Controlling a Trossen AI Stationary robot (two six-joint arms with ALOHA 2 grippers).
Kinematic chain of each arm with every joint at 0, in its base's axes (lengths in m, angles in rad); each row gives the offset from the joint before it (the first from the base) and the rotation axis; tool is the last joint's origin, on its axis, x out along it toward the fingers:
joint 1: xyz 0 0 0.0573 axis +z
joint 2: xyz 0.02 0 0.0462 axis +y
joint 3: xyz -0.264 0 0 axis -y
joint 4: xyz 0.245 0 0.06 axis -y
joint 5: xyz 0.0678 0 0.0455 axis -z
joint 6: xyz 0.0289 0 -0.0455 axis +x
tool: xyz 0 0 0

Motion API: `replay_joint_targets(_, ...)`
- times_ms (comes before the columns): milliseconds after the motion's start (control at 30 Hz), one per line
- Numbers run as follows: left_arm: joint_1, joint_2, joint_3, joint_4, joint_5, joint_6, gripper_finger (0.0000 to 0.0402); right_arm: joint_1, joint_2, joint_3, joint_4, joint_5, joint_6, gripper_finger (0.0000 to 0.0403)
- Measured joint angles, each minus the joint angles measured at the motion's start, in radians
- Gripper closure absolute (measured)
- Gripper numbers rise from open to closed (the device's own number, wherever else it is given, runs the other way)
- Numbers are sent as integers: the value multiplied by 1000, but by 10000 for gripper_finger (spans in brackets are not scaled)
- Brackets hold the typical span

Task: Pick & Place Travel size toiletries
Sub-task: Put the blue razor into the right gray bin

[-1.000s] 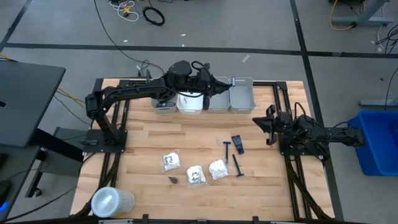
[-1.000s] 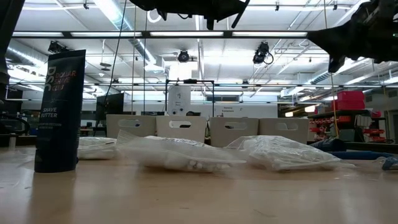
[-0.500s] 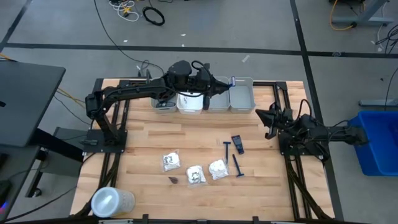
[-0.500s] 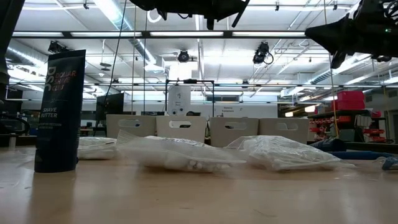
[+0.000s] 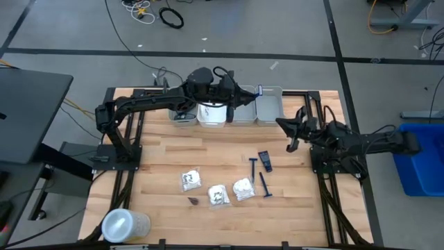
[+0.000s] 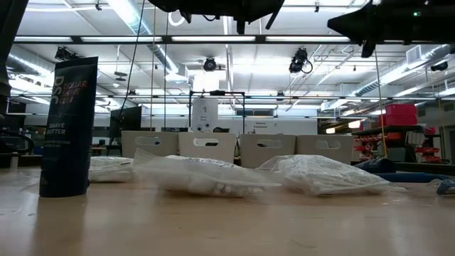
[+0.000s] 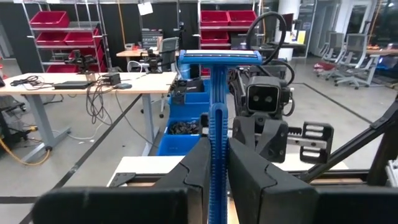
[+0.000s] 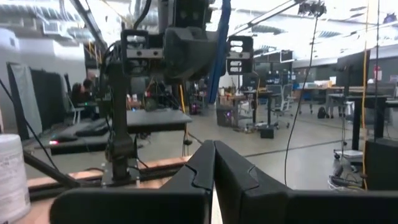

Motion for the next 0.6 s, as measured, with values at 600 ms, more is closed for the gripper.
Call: replay_joint_targets(600, 0, 0, -1, 27, 101, -36, 354, 0, 290, 65, 260, 62, 82, 332)
